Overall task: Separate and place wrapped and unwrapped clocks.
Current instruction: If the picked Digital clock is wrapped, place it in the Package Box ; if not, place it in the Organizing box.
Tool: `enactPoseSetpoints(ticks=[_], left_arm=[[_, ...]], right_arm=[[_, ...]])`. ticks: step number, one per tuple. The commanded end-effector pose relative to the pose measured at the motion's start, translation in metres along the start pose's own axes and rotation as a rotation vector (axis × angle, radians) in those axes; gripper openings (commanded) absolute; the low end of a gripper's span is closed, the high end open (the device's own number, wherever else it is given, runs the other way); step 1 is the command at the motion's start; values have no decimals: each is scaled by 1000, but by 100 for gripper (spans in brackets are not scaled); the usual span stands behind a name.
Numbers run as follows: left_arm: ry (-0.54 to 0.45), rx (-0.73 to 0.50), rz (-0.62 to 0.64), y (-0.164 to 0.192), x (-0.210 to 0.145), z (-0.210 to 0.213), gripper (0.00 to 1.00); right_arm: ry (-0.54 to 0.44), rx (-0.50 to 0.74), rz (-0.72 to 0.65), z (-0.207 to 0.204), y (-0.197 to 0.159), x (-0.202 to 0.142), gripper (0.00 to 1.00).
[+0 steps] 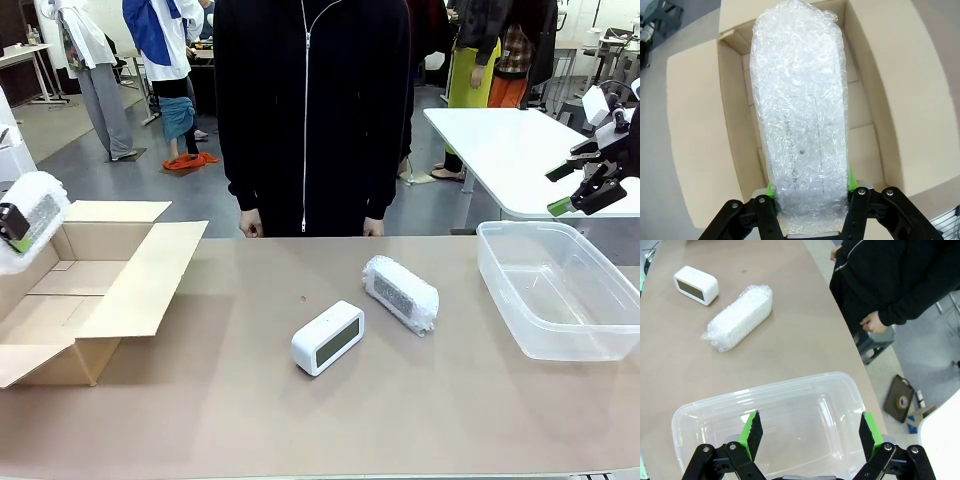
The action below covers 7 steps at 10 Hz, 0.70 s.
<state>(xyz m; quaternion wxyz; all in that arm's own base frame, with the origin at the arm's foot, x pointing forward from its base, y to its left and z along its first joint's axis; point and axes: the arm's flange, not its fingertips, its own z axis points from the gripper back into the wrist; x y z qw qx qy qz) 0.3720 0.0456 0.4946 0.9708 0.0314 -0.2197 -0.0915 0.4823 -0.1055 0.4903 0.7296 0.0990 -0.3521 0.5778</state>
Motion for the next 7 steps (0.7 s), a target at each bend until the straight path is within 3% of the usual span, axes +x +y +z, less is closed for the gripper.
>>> enactPoseSetpoints(ticks=[1,4,7], left_arm=[[-20,-8,-115,18,-12,-31,54],[1,-79,-161,35,-13,-65,54],[-12,-123,-58,42,-10,-94,54]], right_arm=[[-2,3,10,0,0,0,100],[-2,3,10,0,0,0,100],[-2,3,10,0,0,0,100]])
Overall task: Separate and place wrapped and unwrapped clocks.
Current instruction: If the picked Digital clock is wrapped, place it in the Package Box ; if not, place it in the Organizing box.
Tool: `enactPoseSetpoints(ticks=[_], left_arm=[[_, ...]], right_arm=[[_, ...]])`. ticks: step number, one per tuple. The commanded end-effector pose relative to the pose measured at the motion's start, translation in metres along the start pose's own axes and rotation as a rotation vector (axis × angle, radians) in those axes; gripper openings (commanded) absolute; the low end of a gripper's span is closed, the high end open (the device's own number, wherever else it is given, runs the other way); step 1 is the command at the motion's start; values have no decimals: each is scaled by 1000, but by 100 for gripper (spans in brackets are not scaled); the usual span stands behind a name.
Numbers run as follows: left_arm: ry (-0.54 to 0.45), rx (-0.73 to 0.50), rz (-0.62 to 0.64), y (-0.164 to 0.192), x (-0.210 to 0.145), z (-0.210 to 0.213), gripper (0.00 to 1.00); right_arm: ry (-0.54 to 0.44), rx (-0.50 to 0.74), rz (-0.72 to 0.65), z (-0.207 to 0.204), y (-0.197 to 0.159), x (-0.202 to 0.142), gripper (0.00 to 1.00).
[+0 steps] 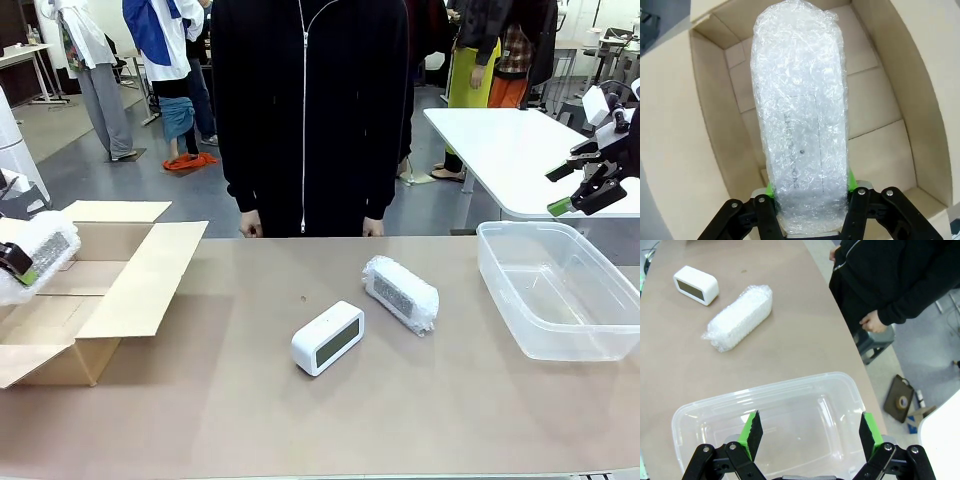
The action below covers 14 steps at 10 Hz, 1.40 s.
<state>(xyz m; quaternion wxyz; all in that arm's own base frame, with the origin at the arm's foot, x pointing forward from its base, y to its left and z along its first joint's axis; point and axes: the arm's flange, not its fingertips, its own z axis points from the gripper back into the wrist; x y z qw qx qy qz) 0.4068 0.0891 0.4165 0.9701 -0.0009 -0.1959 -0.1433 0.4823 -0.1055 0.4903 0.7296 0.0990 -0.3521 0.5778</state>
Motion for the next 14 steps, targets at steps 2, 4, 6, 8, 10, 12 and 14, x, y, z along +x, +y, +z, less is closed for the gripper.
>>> enactPoseSetpoints(ticks=[2,4,6,8,10,12,14], left_arm=[[-33,-57,84,-1,5,-28,54],[17,-82,68,-6,7,-47,54],[52,-79,48,-11,12,-51,74],[64,-74,47,-7,11,-49,94],[64,-70,43,-7,12,-47,100],[63,-67,39,-7,12,-43,100],[47,-43,29,-10,14,-27,100]], right_arm=[[-2,3,10,0,0,0,100],[-2,3,10,0,0,0,100],[-2,3,10,0,0,0,100],[-2,3,10,0,0,0,100],[-2,3,10,0,0,0,100],[-2,3,10,0,0,0,100],[-2,3,10,0,0,0,100]])
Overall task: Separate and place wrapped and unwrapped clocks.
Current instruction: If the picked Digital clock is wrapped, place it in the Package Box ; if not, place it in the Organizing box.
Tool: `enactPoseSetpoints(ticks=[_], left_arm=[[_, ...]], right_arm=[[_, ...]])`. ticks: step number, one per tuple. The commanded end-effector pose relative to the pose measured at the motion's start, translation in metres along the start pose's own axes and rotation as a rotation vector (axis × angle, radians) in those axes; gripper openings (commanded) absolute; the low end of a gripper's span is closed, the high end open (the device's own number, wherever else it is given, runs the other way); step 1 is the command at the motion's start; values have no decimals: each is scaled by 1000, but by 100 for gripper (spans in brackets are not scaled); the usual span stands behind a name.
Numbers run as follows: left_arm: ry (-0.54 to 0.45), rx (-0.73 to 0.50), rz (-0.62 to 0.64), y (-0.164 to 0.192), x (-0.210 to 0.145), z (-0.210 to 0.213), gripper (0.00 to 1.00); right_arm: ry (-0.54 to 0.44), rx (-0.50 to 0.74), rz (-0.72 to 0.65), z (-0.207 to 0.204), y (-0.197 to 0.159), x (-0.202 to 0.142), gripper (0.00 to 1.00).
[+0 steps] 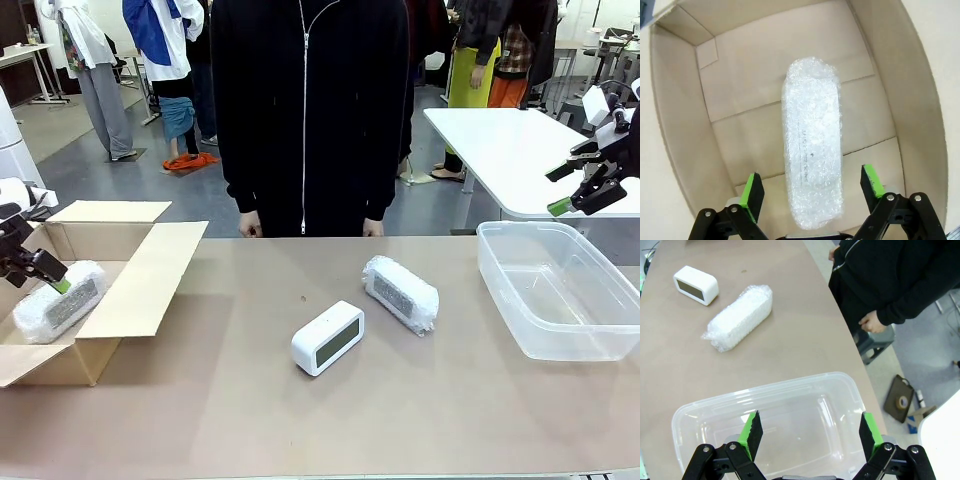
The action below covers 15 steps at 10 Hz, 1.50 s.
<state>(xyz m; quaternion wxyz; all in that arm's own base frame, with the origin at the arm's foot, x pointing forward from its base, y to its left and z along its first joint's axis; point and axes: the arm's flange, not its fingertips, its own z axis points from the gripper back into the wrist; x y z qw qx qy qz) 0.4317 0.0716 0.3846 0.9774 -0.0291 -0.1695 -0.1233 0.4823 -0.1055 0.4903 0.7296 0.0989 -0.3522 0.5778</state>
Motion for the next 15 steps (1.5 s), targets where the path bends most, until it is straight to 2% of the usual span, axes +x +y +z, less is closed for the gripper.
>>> enactPoseSetpoints(ticks=[1,4,7,15], left_arm=[[-13,23,-31,-3,-1,29,100],[-17,42,-71,-18,1,64,100],[-13,36,-91,-34,5,79,100],[-28,29,-108,-34,5,78,100]], right_arm=[[-2,3,10,0,0,0,100],[-2,3,10,0,0,0,100],[-2,3,10,0,0,0,100],[-2,3,10,0,0,0,100]])
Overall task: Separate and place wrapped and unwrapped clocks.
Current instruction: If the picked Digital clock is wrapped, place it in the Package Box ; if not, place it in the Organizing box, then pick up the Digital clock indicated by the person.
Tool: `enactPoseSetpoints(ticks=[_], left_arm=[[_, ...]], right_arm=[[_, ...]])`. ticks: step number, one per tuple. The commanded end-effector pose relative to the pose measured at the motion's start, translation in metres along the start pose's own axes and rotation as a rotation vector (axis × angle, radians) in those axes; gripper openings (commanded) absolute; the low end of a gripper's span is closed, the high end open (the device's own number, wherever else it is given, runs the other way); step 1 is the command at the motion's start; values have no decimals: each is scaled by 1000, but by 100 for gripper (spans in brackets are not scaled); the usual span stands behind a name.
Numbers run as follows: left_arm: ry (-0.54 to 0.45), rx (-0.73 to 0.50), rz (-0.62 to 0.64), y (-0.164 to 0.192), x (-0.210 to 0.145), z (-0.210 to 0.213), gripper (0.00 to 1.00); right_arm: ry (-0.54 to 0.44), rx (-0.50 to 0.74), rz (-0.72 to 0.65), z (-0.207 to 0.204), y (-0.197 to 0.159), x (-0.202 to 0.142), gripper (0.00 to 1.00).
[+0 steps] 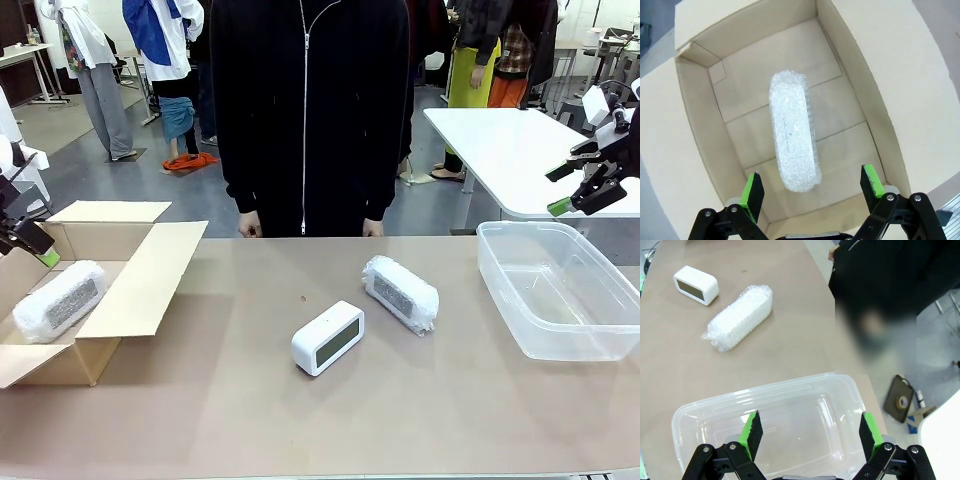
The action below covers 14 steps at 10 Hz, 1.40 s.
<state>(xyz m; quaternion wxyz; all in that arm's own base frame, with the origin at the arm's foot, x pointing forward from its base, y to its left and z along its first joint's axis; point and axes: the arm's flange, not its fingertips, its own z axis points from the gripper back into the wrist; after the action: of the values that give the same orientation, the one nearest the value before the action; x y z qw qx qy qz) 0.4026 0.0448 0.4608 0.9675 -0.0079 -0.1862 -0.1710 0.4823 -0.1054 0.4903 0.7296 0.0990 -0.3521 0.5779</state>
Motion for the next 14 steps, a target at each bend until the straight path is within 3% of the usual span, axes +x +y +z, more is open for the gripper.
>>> enactPoseSetpoints(ticks=[1,12,14], left_arm=[[0,0,-4,0,0,0,100],[0,0,0,0,0,0,100],[-25,-37,-111,-9,-7,15,100]], right_arm=[[-2,3,10,0,0,0,100],[-2,3,10,0,0,0,100],[-2,3,10,0,0,0,100]])
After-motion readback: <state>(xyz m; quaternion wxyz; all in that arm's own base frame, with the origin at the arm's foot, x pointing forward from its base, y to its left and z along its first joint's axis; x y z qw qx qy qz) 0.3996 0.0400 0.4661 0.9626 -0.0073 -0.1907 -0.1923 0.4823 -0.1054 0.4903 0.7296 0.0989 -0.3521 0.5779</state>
